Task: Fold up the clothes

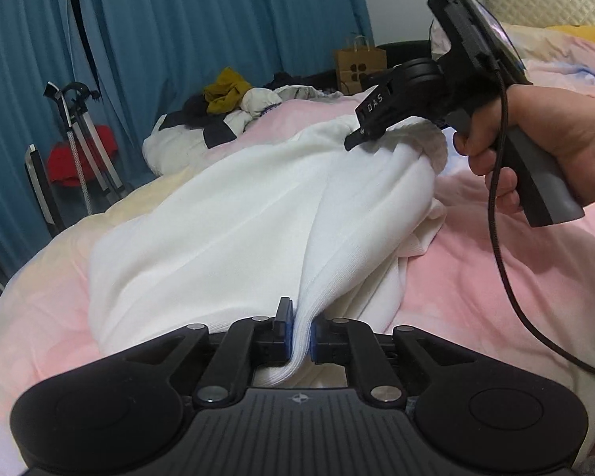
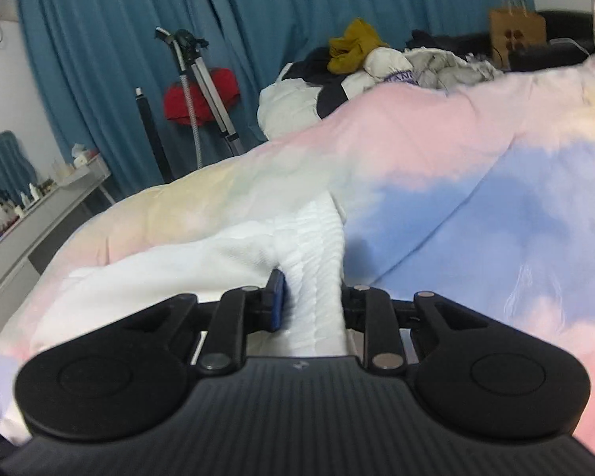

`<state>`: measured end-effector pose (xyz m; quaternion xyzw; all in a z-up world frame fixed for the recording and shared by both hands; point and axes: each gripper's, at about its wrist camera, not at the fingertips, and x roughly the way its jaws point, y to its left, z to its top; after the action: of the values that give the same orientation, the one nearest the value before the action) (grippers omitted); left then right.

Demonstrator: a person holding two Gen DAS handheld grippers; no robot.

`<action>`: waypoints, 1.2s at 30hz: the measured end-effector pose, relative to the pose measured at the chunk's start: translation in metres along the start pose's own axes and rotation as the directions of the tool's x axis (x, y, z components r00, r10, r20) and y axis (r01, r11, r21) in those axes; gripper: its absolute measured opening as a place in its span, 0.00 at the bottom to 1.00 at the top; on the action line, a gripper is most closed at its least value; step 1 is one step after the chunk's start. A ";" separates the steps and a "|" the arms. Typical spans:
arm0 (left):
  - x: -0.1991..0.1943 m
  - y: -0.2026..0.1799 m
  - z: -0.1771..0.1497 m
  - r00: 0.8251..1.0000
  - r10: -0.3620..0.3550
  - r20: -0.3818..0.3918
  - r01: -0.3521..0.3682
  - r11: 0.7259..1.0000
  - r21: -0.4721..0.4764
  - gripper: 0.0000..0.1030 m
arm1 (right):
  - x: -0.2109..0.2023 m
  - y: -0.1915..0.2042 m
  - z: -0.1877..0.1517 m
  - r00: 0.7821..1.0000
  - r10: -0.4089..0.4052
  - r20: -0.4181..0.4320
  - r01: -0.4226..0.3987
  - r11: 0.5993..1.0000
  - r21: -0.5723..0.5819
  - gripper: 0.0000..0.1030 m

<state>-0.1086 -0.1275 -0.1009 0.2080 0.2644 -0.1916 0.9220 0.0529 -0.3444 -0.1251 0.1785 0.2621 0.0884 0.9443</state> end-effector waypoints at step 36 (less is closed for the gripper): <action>-0.004 0.211 -0.061 0.982 -0.182 -0.050 0.067 0.584 -0.809 0.90 | 0.011 -0.015 -0.038 0.955 0.258 -0.150 -0.186 0.908 0.376 0.90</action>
<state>-0.0386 0.0806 -0.0866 -0.2372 0.3945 -0.1024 0.8818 0.0437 -0.3447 -0.1662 0.3664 0.3434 0.1637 0.8492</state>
